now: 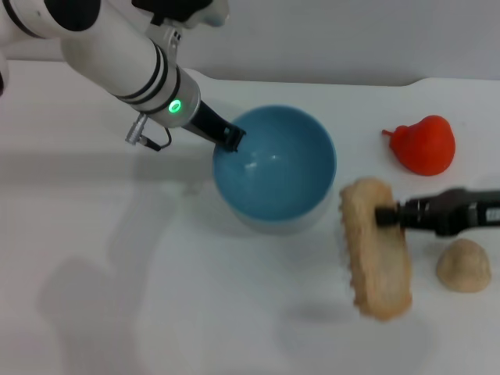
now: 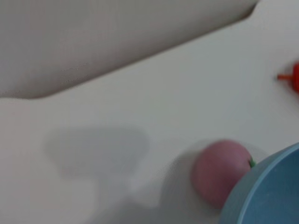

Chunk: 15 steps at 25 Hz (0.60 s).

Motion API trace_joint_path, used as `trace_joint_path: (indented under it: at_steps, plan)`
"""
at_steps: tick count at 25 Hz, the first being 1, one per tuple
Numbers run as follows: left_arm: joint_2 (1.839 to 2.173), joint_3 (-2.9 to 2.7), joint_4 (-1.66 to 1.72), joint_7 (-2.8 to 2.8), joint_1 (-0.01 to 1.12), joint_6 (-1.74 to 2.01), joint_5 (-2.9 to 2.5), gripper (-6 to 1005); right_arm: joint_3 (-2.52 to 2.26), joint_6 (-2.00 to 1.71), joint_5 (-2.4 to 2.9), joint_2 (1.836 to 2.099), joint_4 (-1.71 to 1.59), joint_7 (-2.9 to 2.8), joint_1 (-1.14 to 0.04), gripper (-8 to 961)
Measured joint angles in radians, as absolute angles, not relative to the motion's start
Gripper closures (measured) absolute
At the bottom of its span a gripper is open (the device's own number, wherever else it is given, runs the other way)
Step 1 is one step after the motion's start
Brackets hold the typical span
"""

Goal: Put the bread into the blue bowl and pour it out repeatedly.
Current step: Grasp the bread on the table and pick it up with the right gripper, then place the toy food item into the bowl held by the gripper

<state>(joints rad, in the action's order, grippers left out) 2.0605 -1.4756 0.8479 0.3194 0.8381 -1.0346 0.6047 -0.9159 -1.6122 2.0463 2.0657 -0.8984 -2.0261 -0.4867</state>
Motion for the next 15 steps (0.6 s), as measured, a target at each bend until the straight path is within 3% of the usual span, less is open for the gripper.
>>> trace_joint_path:
  at_steps: [15]
  plan:
    - [2.071, -1.620, 0.861, 0.327, 0.859, -1.085, 0.794, 1001, -0.902, -1.466, 1.707, 2.071, -0.842, -1.624, -0.529, 810]
